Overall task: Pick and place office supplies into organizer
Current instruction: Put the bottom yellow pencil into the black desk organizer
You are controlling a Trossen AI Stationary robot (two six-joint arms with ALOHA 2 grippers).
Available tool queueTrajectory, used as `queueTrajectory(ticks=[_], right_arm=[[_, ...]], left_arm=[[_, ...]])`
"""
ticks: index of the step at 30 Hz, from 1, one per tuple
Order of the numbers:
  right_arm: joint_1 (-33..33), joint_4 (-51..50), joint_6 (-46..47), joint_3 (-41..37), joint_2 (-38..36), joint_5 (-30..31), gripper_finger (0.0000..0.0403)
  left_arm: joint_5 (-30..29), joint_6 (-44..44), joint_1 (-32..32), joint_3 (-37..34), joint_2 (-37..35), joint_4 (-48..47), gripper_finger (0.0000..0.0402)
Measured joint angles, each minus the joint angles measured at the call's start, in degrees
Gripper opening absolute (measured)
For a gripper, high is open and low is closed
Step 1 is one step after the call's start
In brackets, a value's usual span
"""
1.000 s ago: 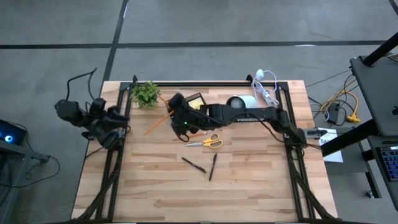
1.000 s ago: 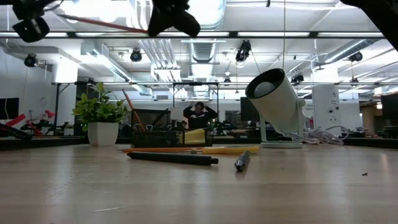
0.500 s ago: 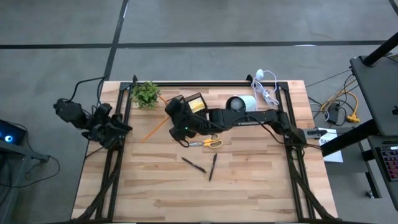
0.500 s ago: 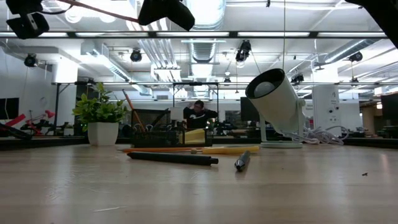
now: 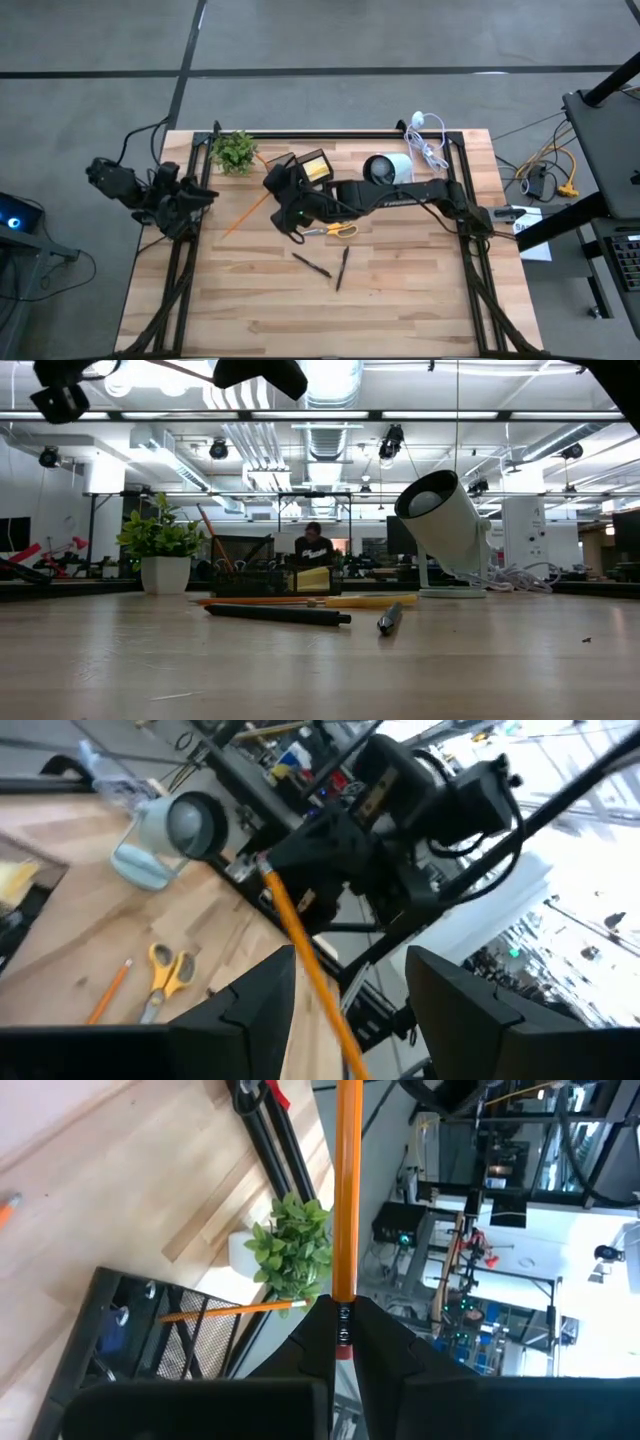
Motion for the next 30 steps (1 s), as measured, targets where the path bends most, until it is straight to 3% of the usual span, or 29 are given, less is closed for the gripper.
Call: queueTrajectory(ticks=[12,24,30], right_arm=[[1.2,0.1,-2.1,0.0,0.0,0.0,0.0012],[2.5,3.0,-6.0,0.0,0.0,0.2,0.0012],[2.8,4.4,-7.1,0.0,0.0,0.2,0.0012]], left_arm=[[3.7,1.1,0.2,-0.6,7.6,3.9,0.0176],[11.0,-9.1,0.2,-3.5,8.4,7.1,0.0176],[13.0,-9.4,0.2,-3.6,11.4,10.1,0.0176]])
